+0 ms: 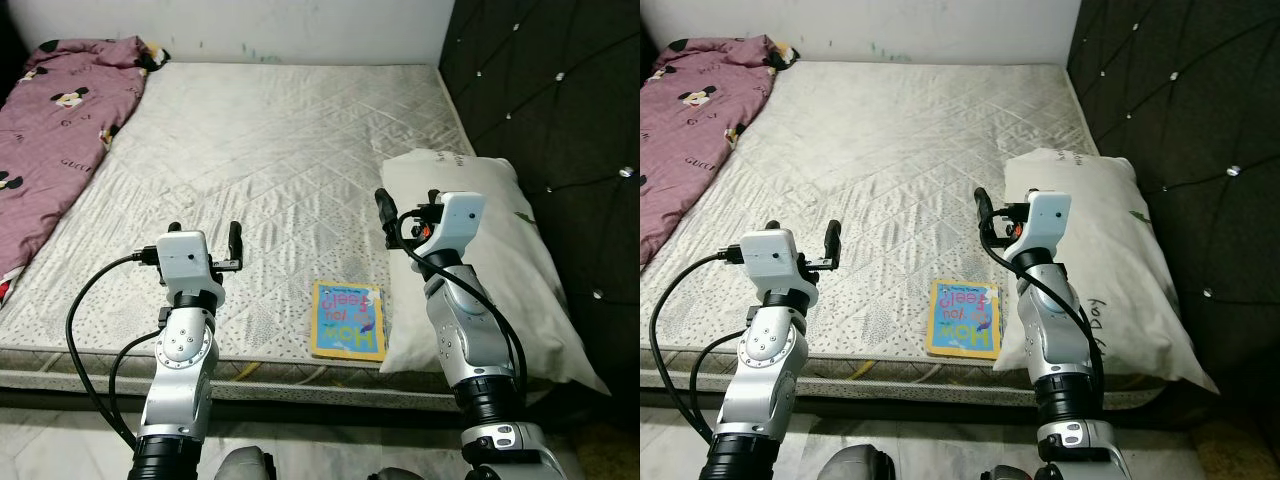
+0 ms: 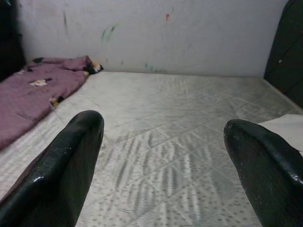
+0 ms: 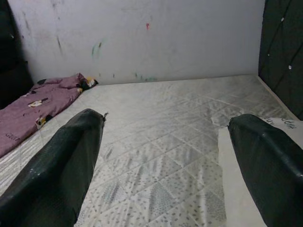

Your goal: Clean up the room

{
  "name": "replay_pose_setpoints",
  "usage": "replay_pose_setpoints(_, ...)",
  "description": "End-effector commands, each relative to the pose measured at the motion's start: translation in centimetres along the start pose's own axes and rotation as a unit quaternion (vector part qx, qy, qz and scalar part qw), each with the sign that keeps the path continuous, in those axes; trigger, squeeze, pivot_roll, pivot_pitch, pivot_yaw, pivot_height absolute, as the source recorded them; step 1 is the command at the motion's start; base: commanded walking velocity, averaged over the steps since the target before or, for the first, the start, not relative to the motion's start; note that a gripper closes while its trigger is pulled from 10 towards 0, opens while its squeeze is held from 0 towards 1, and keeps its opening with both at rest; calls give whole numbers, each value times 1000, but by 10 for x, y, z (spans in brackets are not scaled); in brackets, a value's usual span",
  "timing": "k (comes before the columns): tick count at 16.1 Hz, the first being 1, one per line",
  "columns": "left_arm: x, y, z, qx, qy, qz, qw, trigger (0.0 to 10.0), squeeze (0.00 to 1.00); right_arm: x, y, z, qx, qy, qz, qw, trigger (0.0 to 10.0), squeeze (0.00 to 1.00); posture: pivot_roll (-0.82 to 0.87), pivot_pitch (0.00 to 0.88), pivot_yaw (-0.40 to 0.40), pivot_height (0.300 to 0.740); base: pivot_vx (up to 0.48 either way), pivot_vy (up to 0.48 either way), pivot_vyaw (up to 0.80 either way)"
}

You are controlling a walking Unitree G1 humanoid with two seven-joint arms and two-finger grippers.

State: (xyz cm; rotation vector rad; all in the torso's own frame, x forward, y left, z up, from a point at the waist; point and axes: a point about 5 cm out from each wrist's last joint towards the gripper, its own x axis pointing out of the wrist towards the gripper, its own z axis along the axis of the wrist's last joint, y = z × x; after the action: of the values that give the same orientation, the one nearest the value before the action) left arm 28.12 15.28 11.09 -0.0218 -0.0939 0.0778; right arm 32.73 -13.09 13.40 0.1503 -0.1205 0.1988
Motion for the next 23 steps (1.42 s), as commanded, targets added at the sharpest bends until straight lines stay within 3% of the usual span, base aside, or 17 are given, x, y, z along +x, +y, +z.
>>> replay_pose_setpoints(1,-2,3,0,-2,4,5,1000,10000,0,-1,3,1,-4,0,5,1000,10000,0,-36,31,22,740,0,0,0)
replay_pose_setpoints(9,0,-2,1,-25,2,0,1000,10000,0,-2,-1,-1,-17,11,-1,1000,10000,0,-45,43,14,740,0,0,0)
replay_pose_setpoints(23,3,-5,2,-35,-2,-1,999,10000,0,-1,-3,-2,-27,18,1,999,10000,0,-56,44,8,740,0,456,0)
